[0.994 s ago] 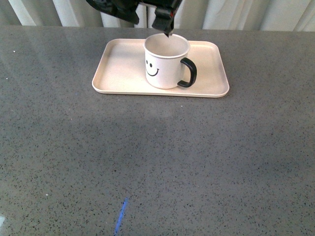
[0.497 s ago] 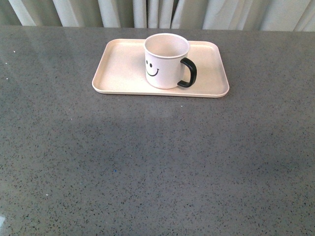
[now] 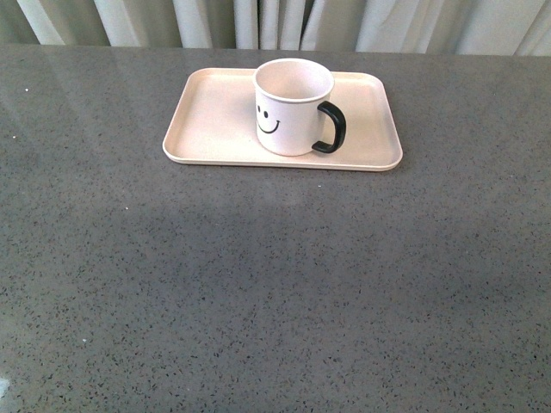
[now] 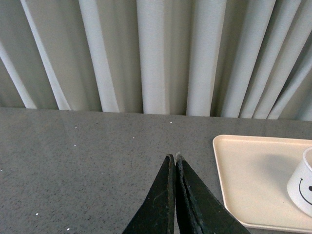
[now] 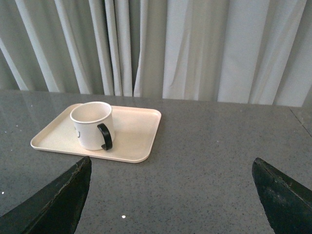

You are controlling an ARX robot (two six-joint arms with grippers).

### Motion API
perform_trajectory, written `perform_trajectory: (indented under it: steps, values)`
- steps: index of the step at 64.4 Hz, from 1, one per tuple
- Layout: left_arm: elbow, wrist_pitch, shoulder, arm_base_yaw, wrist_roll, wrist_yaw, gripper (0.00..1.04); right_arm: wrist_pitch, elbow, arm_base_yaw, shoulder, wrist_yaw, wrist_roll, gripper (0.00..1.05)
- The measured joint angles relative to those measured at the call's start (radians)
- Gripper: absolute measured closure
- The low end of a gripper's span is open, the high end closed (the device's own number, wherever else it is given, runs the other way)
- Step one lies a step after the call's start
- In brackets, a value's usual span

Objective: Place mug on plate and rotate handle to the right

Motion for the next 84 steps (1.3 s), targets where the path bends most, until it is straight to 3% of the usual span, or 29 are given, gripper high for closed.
perform_trajectory:
  steps: [23,84]
  values:
    - [-0.191,-0.034,-0.212,0.095,0.0,0.092,1.03,0.0,0.0,0.0,0.0,0.0,0.0,0.09]
    - [-0.271,-0.645,-0.934,0.095,0.0,0.099,1.03,0.0,0.0,0.0,0.0,0.0,0.0,0.09]
